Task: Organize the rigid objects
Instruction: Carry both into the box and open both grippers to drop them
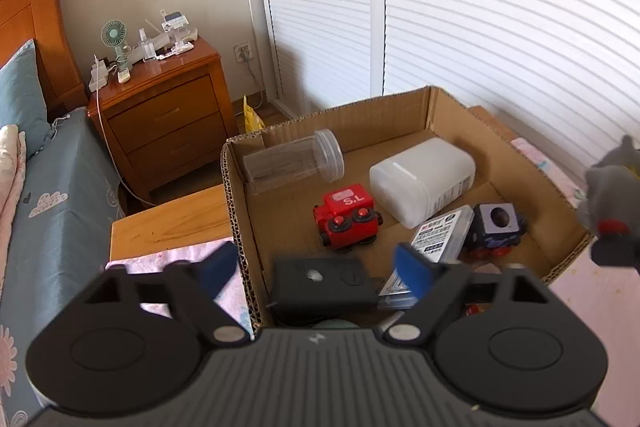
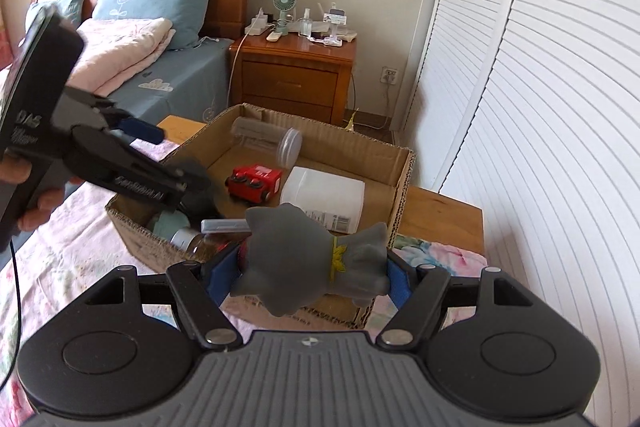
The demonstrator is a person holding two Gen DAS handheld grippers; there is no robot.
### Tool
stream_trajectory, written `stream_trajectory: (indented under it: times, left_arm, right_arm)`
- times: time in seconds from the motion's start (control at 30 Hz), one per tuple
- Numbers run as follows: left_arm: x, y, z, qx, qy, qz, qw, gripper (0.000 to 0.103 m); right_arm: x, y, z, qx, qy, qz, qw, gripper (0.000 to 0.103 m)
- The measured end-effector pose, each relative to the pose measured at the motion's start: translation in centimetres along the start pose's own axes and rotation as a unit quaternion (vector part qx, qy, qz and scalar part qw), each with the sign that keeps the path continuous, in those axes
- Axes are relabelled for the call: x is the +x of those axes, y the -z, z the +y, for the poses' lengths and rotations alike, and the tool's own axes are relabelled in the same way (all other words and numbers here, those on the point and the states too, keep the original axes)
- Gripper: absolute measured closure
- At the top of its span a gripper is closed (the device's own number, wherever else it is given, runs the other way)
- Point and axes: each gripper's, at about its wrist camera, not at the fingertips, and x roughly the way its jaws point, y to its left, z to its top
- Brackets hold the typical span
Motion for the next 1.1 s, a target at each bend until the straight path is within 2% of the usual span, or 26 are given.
stream_trajectory:
  times: [0.23,0.5,0.57,0.7,0.93,1.1]
  left_arm:
    - [-4.5,1.7,-0.2,0.003,0.009,-0.027,0.9996,0.001]
    - [-9.0,5.0,-1.0,-0.016,0.028,-0.051,0.9982,0.001]
    - [-9.6,5.7,-1.2,-0.02,0.027,-0.047,0.9983,0.001]
    - [-10.5,7.0,-1.6,-0.018,0.003,-0.049,0.9986,0.001]
    - [-10.9,8.3,-1.0,-0.052,0.021,-0.038,0.9977,0.001]
    - [-11.0,8.6,-1.0,-0.047,-0.002,-0.047,0.9978,0.001]
  right_arm:
    - [1.0,-1.5,-0.4,0.008,-0.001,0.005,1.0,0.026]
    - [3.5,-4.6,-0.6,0.022,-0.001,0.028,0.999,0.026]
    - [4.5,-5.4,-0.8,0.028,0.0,0.04,0.999,0.026]
    - [6.5,-6.9,-1.4,0.043,-0.003,0.057,0.997,0.026]
    - [11.1,-9.3,-2.6,0.062,0.01,0.088,0.994,0.026]
    - [14.1,-10.3,-3.4,0.083,0.013,0.104,0.991,0.026]
